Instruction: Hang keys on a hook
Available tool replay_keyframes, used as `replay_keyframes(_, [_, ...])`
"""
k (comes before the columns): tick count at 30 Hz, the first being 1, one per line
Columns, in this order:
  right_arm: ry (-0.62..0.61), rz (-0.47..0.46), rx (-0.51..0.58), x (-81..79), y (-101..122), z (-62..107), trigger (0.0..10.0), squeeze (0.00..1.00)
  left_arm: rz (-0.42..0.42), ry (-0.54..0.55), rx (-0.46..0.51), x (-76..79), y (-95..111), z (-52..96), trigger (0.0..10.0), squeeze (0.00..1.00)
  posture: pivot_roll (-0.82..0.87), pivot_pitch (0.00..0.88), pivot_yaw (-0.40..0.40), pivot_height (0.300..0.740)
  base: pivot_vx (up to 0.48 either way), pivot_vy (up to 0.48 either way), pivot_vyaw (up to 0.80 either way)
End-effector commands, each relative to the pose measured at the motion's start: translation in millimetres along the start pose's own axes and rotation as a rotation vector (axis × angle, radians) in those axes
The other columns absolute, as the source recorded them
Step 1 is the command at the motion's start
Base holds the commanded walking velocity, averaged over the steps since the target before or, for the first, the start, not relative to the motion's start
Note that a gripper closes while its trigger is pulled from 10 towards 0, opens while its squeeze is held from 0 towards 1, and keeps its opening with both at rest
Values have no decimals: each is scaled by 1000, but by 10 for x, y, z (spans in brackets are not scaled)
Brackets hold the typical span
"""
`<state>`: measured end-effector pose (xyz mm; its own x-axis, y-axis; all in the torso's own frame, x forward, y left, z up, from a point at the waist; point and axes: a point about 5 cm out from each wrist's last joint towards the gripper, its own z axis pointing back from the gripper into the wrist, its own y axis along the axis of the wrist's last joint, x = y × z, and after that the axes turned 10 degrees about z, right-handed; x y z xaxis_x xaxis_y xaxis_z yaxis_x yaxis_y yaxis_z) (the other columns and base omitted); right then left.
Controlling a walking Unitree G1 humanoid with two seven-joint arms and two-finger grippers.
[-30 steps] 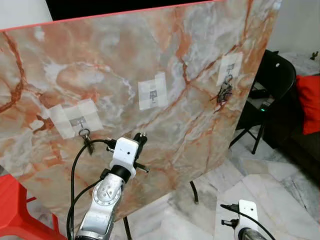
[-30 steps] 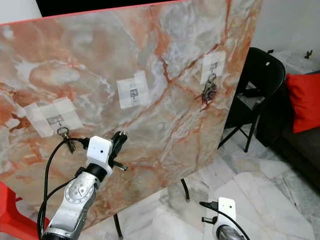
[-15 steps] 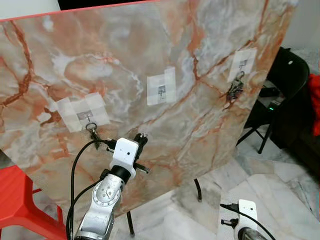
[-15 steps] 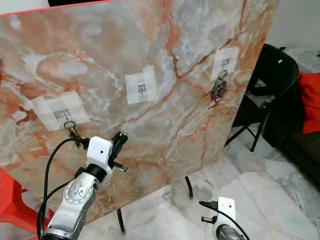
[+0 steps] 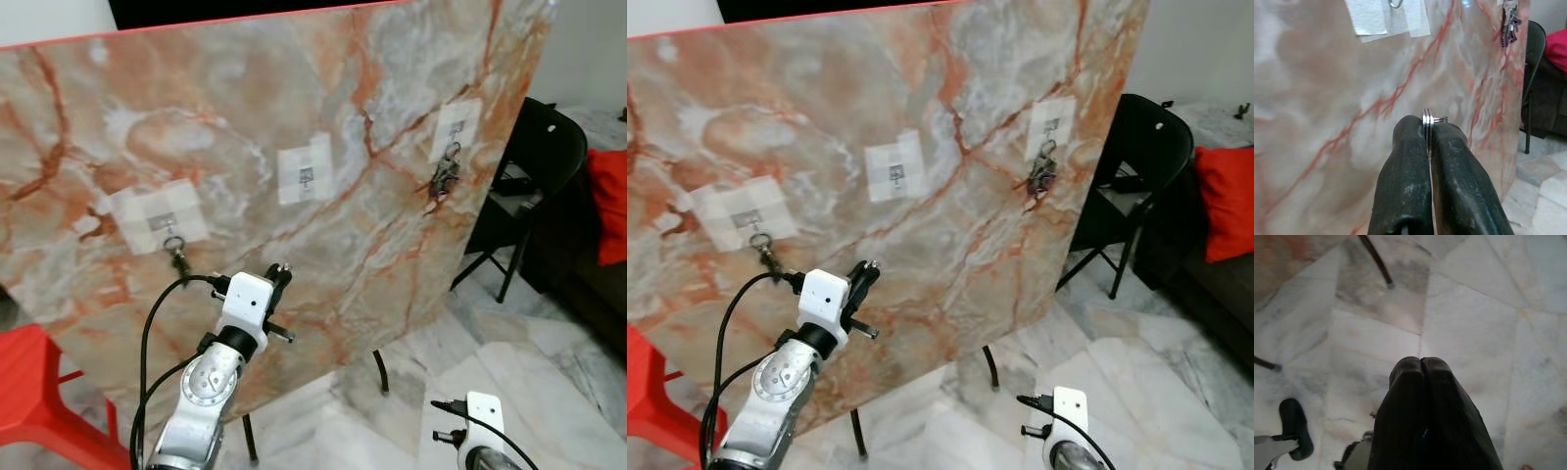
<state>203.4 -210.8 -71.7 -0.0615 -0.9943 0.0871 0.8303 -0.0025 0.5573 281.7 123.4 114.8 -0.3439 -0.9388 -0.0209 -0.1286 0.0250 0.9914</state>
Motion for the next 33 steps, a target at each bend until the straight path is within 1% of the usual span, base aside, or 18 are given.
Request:
replay_keyframes(1, [-9, 0, -9, 33, -20, 4, 10000, 0, 5, -17, 20, 56, 46, -23, 10000, 0, 39, 0, -33, 736, 0, 0, 0])
replay_keyframes(28, [-9, 1, -7, 33, -11, 3, 10000, 0, 9, -2, 22, 34, 55, -38, 10000, 0, 36, 0, -32, 736, 0, 0, 0])
replay_keyframes(33, [-10, 0, -6, 36, -9, 3, 10000, 0, 15, -3, 25, 41, 50, -41, 10000, 0, 37, 0, -35, 736, 312, 0, 0])
